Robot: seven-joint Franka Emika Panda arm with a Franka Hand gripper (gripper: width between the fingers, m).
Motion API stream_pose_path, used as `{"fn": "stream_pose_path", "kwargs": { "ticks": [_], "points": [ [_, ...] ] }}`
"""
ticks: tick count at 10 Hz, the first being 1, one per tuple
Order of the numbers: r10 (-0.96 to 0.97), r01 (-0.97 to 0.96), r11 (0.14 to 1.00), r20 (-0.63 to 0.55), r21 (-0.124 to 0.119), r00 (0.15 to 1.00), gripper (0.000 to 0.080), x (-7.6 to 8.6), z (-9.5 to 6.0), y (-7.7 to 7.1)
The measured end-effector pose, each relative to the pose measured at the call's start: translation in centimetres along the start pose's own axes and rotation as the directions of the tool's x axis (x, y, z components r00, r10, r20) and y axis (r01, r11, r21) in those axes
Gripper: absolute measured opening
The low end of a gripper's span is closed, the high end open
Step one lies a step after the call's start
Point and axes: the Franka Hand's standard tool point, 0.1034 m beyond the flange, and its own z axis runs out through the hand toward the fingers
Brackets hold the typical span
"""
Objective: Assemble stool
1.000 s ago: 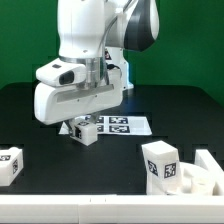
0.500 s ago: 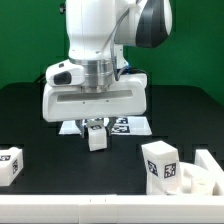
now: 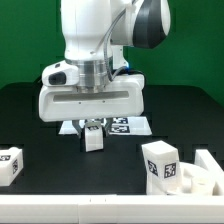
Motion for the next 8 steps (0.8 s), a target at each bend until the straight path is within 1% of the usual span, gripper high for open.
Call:
{"fn": "stream_pose_path", "kwargs": {
  "ticks": [2, 4, 5, 6, 7, 8],
  "points": [
    [0.128, -0.128, 0.992, 0.0, 0.017, 0.992, 0.0315, 0.3, 0.2, 0.4],
    [0.114, -0.114, 0.993, 0.001, 0.015, 0.993, 0.0324, 0.3, 0.2, 0.4],
    [0.117, -0.117, 0.993, 0.006, 0.017, 0.993, 0.0324, 0.2, 0.2, 0.3],
    [0.119, -0.122, 0.991, 0.059, 0.048, 0.991, 0.0542, 0.2, -0.1, -0.6],
    [0.11, -0.117, 0.99, 0.09, 0.075, 0.99, 0.0542, 1.0, -1.4, -0.6],
    [0.083, -0.1, 0.99, 0.163, 0.103, 0.983, 0.0626, 1.8, -2.5, -0.2]
  ]
}}
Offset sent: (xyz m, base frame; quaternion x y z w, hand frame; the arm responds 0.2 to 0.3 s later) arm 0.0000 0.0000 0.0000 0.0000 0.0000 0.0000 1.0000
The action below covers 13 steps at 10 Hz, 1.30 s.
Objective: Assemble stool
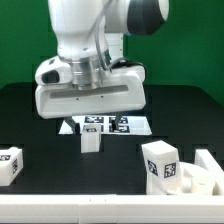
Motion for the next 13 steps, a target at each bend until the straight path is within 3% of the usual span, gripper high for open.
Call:
{"fn": "stream_pose_path", "kwargs": {
  "ticks": [1, 2, 3, 4, 5, 6, 7, 8, 11, 13],
  "points": [
    [-0.044, 0.043, 0.999, 0.107, 0.008, 0.993, 0.0645, 1.0, -0.9, 0.6],
    [-0.052, 0.05, 0.998, 0.098, 0.025, 0.994, 0.0645, 1.5, -0.8, 0.7],
    [-0.05, 0.043, 0.998, 0.206, 0.035, 0.977, 0.0645, 0.1, -0.6, 0.4],
    [-0.061, 0.05, 0.998, 0.288, 0.044, 0.956, 0.0648, 0.3, -0.6, 0.5],
    [-0.001, -0.003, 1.0, 0.415, 0.011, 0.91, 0.0648, 0.5, -0.9, 1.3],
    [0.084, -0.074, 0.996, 0.509, -0.039, 0.857, 0.0648, 1.7, -0.8, 1.3],
    [0.094, -0.081, 0.996, 0.539, -0.048, 0.837, 0.0648, 3.0, -0.8, 1.1],
    [0.096, -0.086, 0.995, 0.571, -0.045, 0.815, 0.0648, 3.1, -0.9, 1.3],
    [0.144, -0.143, 0.988, 0.62, -0.053, 0.772, 0.0648, 2.1, -0.3, 1.0],
    [0.205, -0.218, 0.973, 0.693, -0.07, 0.691, 0.0648, 0.4, 1.4, 0.8]
  ]
}}
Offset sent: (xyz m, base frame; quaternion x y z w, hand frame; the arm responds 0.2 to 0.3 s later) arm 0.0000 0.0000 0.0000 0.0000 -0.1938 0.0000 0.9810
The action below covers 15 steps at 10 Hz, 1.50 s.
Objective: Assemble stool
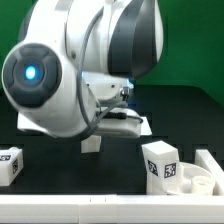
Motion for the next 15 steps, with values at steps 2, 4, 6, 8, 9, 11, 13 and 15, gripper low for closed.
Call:
{"fn": "stream_pose_path", "kwargs": {
  "ticks": [2, 4, 6, 8, 9, 11, 13, 15],
  "points": [
    [-0.001, 0.001, 1.0, 0.0, -0.003, 1.0, 0.0648, 0.2, 0.4, 0.0],
    [0.002, -0.002, 1.0, 0.004, -0.001, 1.0, 0.0648, 0.3, 0.5, 0.1],
    [0.019, -0.019, 1.0, 0.019, 0.004, 1.0, 0.0648, 0.8, 1.2, 0.7],
    [0.018, -0.018, 1.0, 0.019, 0.003, 1.0, 0.0558, 0.8, 1.2, 0.7],
    [0.018, -0.018, 1.0, 0.02, 0.003, 1.0, 0.0558, 0.8, 1.2, 0.7],
    [0.018, -0.018, 1.0, 0.019, 0.003, 1.0, 0.032, 0.8, 1.2, 0.7],
    [-0.006, 0.006, 1.0, 0.006, -0.016, 1.0, 0.032, -1.1, -0.9, -0.8],
    [-0.068, 0.064, 0.997, -0.139, -0.036, 0.988, 0.032, -3.4, -5.6, -2.9]
  ]
}}
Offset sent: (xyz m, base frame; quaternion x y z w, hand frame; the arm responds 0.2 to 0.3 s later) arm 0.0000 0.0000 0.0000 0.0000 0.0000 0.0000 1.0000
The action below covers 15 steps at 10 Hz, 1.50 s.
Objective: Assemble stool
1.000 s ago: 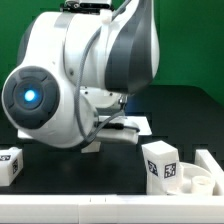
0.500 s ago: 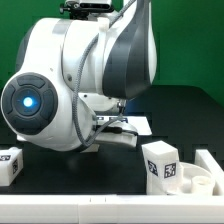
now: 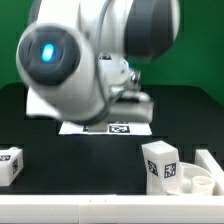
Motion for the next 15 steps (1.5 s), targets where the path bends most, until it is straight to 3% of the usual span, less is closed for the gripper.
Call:
{"fn": "stream_pose_path", "kwargs": {
  "ticks": [1, 3, 4, 6, 7, 8, 10, 11, 13, 14, 15],
  "points": [
    [-0.027, 0.026, 1.0, -0.106, -0.01, 0.994, 0.032, -0.2, -1.0, -0.4],
    [-0.025, 0.023, 1.0, -0.221, -0.011, 0.975, 0.0321, 0.1, -0.7, -0.2],
    [0.006, -0.006, 1.0, -0.304, 0.004, 0.953, 0.0321, 0.2, -1.8, -1.4],
    [0.032, -0.007, 0.998, -0.461, 0.056, 0.887, 0.0321, -0.9, -5.8, -6.0],
    [0.068, -0.033, 0.997, -0.52, 0.077, 0.852, 0.0321, -0.8, -7.4, -7.0],
    [0.044, -0.023, 0.999, -0.546, 0.046, 0.837, 0.0321, -1.0, -7.9, -7.0],
    [0.043, -0.011, 0.999, -0.697, 0.05, 0.716, 0.0321, -0.3, -7.9, -7.2],
    [0.079, -0.026, 0.996, -0.751, 0.082, 0.656, 0.0321, 0.3, -8.7, -7.9],
    [0.142, 0.005, 0.986, -0.866, 0.165, 0.48, 0.0321, 2.5, -11.7, -11.5],
    [0.161, 0.011, 0.983, -0.883, 0.184, 0.441, 0.0321, 2.8, -13.0, -12.3],
    [0.157, 0.019, 0.983, -0.898, 0.181, 0.411, 0.0321, 2.6, -13.5, -12.8]
  ]
}}
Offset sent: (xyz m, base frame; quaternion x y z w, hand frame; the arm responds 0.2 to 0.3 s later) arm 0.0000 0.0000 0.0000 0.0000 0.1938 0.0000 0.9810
